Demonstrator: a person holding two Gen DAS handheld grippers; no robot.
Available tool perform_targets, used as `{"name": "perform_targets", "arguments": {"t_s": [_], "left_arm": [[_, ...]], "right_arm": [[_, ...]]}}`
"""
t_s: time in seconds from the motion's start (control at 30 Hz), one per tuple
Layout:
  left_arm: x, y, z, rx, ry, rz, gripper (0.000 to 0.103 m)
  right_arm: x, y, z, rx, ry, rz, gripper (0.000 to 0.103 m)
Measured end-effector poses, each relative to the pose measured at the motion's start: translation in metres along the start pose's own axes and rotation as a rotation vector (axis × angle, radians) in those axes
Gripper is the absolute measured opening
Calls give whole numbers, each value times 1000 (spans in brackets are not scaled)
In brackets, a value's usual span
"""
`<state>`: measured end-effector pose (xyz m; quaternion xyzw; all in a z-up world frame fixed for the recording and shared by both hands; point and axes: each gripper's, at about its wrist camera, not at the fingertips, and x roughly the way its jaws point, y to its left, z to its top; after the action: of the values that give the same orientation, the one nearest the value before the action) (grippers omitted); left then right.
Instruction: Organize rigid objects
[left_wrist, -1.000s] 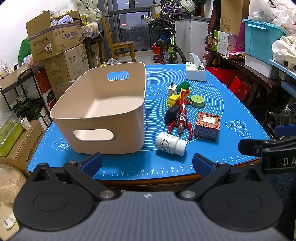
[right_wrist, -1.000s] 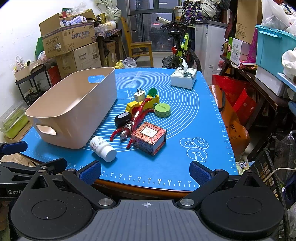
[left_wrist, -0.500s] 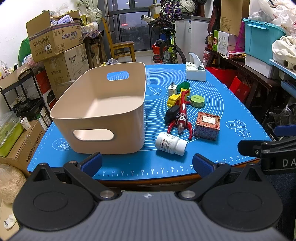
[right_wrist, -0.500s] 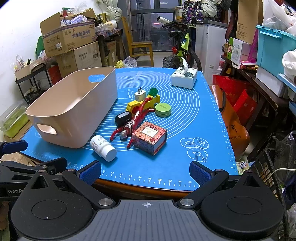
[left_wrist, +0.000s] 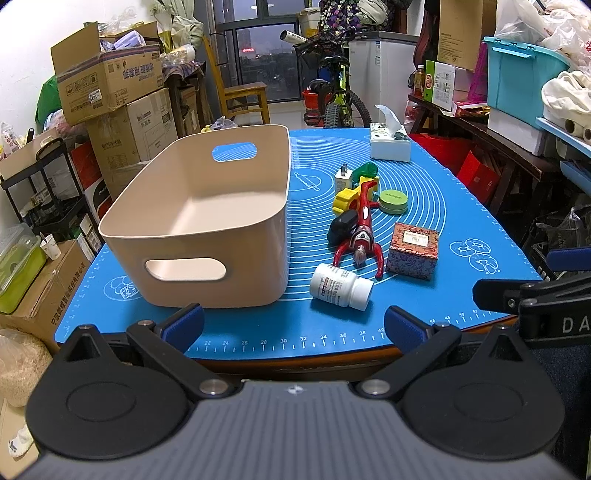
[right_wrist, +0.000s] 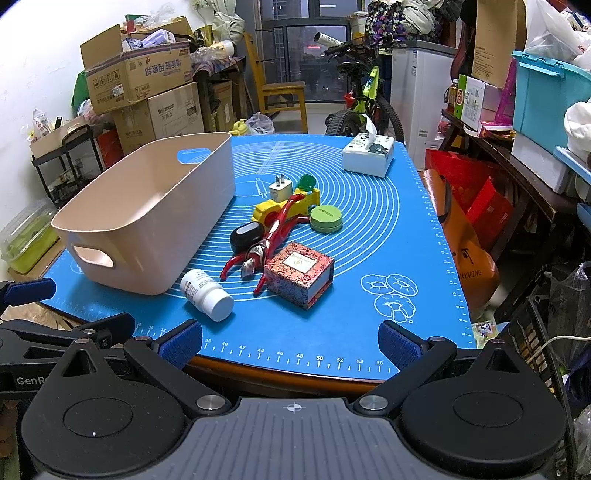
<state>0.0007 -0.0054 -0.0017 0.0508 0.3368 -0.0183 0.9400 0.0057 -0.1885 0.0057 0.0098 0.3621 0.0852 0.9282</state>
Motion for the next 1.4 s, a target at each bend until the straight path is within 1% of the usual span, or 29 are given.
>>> {"name": "perform_targets", "arguments": {"t_s": [0.77, 0.97, 1.1, 1.27, 1.4], "left_arm": [[0, -1, 1, 1, -1, 0, 102], [-5, 3, 2, -1, -15, 8, 102], [-13, 10, 12, -5, -46, 22, 102], [-23, 31, 39, -9, -110, 81, 102], [-17, 55, 59, -28, -116, 119, 102]], "right_arm": [[-2, 2, 0, 0, -4, 1, 101], [-4, 1, 2, 1, -17, 3, 101], [-10, 2, 8, -1, -38, 15, 101], [-14, 7, 22, 35, -62, 70, 101], [-9, 19, 33, 13, -77, 91, 101]]}}
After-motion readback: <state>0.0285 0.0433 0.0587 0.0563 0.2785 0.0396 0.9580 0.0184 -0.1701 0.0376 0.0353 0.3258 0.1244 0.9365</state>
